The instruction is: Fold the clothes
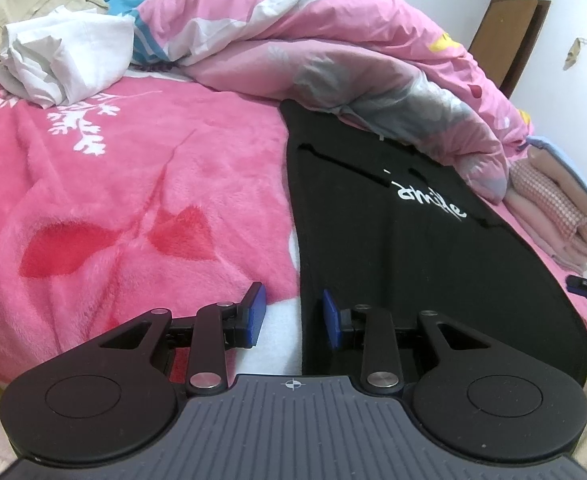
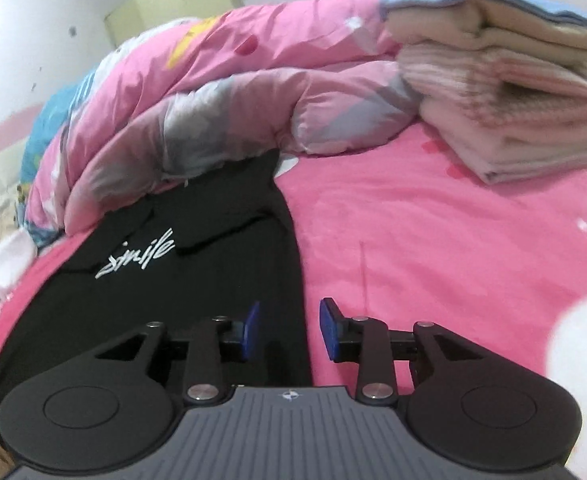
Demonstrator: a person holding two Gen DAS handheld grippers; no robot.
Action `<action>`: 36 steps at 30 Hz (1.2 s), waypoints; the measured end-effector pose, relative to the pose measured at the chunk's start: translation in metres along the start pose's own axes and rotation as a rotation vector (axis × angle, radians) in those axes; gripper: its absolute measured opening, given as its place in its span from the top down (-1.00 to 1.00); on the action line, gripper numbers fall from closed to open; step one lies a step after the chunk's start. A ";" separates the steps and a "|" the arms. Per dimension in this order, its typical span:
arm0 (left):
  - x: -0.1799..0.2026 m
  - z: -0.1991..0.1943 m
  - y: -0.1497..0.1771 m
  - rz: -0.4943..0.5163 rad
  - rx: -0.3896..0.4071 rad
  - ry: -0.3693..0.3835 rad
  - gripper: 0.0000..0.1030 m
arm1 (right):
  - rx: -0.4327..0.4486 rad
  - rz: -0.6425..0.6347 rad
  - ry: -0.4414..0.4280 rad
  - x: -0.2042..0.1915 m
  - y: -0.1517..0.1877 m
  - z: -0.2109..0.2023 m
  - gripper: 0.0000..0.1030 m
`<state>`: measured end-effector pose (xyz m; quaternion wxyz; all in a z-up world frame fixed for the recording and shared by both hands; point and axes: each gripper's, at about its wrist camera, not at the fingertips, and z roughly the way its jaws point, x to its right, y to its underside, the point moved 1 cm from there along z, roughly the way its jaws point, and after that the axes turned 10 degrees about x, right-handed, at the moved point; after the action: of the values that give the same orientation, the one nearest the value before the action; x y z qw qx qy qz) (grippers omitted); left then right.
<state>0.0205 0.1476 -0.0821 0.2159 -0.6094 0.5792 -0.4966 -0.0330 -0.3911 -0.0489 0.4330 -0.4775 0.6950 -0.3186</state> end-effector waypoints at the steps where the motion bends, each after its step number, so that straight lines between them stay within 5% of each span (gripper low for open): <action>1: 0.000 0.000 0.000 0.000 0.000 0.000 0.40 | -0.015 -0.010 -0.009 -0.001 0.000 0.006 0.56; 3: 0.000 0.000 0.000 0.000 0.002 0.000 0.40 | -0.040 -0.039 0.013 -0.001 0.004 0.014 0.97; 5: 0.000 0.000 0.001 -0.001 0.005 0.002 0.40 | -0.037 -0.028 0.034 0.005 0.008 0.014 1.00; 13: -0.002 -0.001 0.001 -0.002 0.009 0.015 0.40 | 0.071 0.326 0.092 0.064 0.013 -0.001 1.00; 20: 0.002 -0.003 -0.009 -0.004 0.033 -0.003 0.40 | 0.127 0.334 -0.154 0.039 0.012 0.001 0.97; 25: 0.006 0.013 -0.020 -0.022 0.033 0.006 0.39 | 0.011 0.406 -0.155 0.042 0.024 0.035 0.98; 32: 0.010 0.032 -0.018 -0.017 0.021 -0.011 0.43 | 0.016 0.403 -0.146 0.038 0.023 0.043 0.98; 36: 0.009 0.034 -0.016 -0.012 0.032 -0.033 0.83 | 0.025 0.372 -0.134 0.037 0.025 0.040 0.98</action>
<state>0.0562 0.1324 -0.0797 0.2323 -0.6173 0.5639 -0.4969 -0.0125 -0.4184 -0.0982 0.5356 -0.3556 0.7369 -0.2089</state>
